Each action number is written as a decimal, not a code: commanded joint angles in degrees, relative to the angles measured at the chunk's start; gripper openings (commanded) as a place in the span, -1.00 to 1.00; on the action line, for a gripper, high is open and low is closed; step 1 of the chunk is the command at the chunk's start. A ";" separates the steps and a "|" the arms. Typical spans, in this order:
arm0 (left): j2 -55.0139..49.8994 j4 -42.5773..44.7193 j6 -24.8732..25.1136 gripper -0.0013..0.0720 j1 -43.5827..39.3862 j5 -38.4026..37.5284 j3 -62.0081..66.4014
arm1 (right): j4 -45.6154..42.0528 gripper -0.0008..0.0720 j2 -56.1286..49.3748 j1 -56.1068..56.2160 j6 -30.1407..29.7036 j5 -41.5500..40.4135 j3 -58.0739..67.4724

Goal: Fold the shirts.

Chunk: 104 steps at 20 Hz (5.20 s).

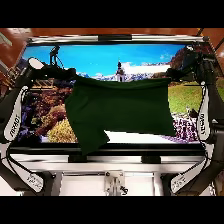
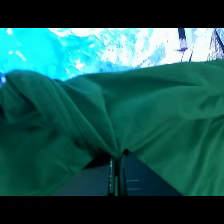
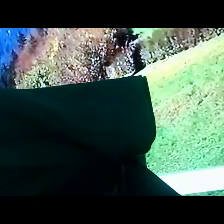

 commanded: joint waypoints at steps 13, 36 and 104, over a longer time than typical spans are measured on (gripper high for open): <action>24.00 10.60 -14.05 0.69 13.16 -23.37 -34.07 | 9.42 0.53 18.18 -23.74 -10.73 -28.33 -16.44; 29.29 -10.34 -1.73 -0.87 1.99 4.72 -64.41 | 15.17 0.62 23.80 -27.08 -13.20 -26.53 -32.44; 54.71 1.95 1.77 -0.87 7.48 -9.97 -5.64 | 9.66 -0.80 51.84 -17.53 -15.67 -29.66 -13.29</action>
